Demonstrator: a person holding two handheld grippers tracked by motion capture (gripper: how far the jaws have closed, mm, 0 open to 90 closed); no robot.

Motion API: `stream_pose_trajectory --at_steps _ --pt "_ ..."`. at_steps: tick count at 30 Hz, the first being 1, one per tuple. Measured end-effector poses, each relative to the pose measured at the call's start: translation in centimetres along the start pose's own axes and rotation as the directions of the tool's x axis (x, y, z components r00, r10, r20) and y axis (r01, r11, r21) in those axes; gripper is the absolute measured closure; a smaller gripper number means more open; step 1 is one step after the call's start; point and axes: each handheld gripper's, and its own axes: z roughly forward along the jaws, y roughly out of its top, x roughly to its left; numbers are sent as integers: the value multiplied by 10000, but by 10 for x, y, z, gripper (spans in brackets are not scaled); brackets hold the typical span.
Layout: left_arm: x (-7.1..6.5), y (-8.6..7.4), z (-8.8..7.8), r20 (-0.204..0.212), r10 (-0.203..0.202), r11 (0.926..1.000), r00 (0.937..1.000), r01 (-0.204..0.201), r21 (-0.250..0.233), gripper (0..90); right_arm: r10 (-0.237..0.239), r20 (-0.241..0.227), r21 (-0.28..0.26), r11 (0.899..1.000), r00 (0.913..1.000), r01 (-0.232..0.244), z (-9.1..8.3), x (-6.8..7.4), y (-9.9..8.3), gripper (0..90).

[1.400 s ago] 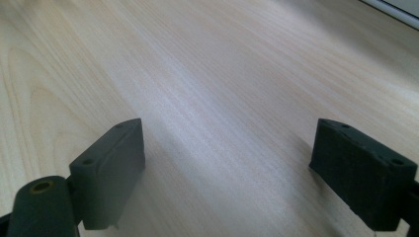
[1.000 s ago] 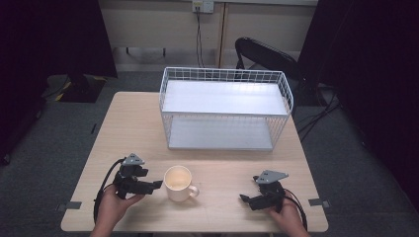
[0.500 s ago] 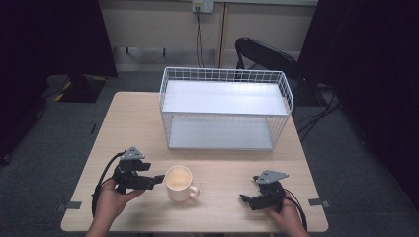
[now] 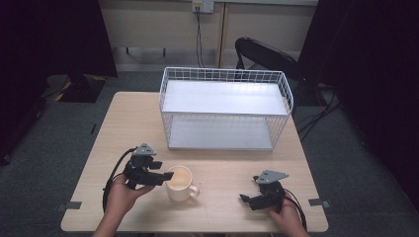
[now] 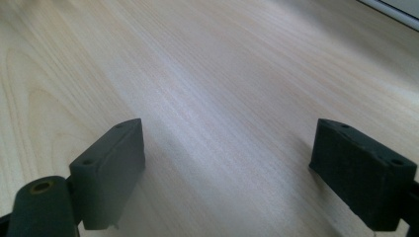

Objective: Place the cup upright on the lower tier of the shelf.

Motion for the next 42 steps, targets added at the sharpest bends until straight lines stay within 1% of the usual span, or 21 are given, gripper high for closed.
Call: stream_pose_trajectory --at_steps 2,3,4,8,9,14,16,17,18,19,21,22,24,26,30,32,33,35,37,39,42 --pt "0 1 4 16 -13 10000 10000 13 86 418 1 1 0 10000 10000 -1 0 0 0 126" --pt "0 1 6 4 -57 9999 10000 57 119 443 1 -1 0 10000 10000 -1 0 0 0 126" --pt "0 1 9 50 -60 9995 10000 58 301 451 0 0 -1 10000 10000 0 0 0 0 126" --pt "-1 2 13 -60 -62 9988 10000 65 489 497 2 -5 0 10000 10000 -2 0 0 0 127" --pt "0 3 14 -3 -102 9981 9999 102 610 510 4 -3 1 10000 10000 -4 0 0 0 126" --pt "0 5 19 -170 -129 9968 9998 142 785 572 2 -4 3 10000 10000 -2 0 0 0 126" --pt "0 6 22 -300 -111 9968 9995 134 782 596 4 -5 3 10000 10000 -4 0 0 0 126" --pt "0 6 22 -262 -138 9957 9996 161 908 618 5 -5 4 10000 10000 -5 0 0 0 126" --pt "0 6 24 -278 -143 9956 9995 168 925 647 5 -5 2 10000 10000 -5 0 0 0 126" --pt "0 6 25 -210 -121 9940 9997 143 1085 650 4 -6 1 10000 10000 -4 0 0 0 126" --pt "-1 6 28 -284 -105 9942 9995 135 1071 664 0 -8 5 10000 10000 0 0 0 0 126" --pt "-1 6 29 -250 -116 9937 9996 143 1111 672 2 -17 10 10000 10000 -2 0 0 0 126" --pt "-2 5 32 -334 -112 9928 9994 151 1187 705 7 -17 14 10000 10000 -7 0 0 0 126" --pt "-2 4 34 -317 -82 9926 9995 120 1205 736 7 -25 19 10000 10000 -7 0 0 0 126" --pt "-4 5 36 -491 1 9923 9988 60 1238 779 -15 -49 17 10000 10000 15 1 -1 1 125" --pt "-5 5 36 -547 82 9918 9985 -11 1278 783 -25 -50 14 10000 10000 25 1 -1 1 125" --pt "-5 5 36 -671 81 9920 9977 4 1259 786 -28 -55 17 10000 10000 28 1 -1 1 125" --pt "-6 5 36 -915 328 9900 9953 -197 1398 806 -41 -67 12 10000 10000 42 1 -1 1 125" --pt "-6 5 35 -917 341 9894 9952 -207 1434 822 -70 -78 1 10000 9999 70 1 -2 1 125" --pt "-5 5 35 -896 212 9900 9958 -84 1408 825 -69 -77 -2 10000 9999 69 1 -2 1 125" --pt "-6 6 35 -943 296 9892 9951 -156 1459 827 -46 -47 3 10000 10000 46 2 -2 1 125"
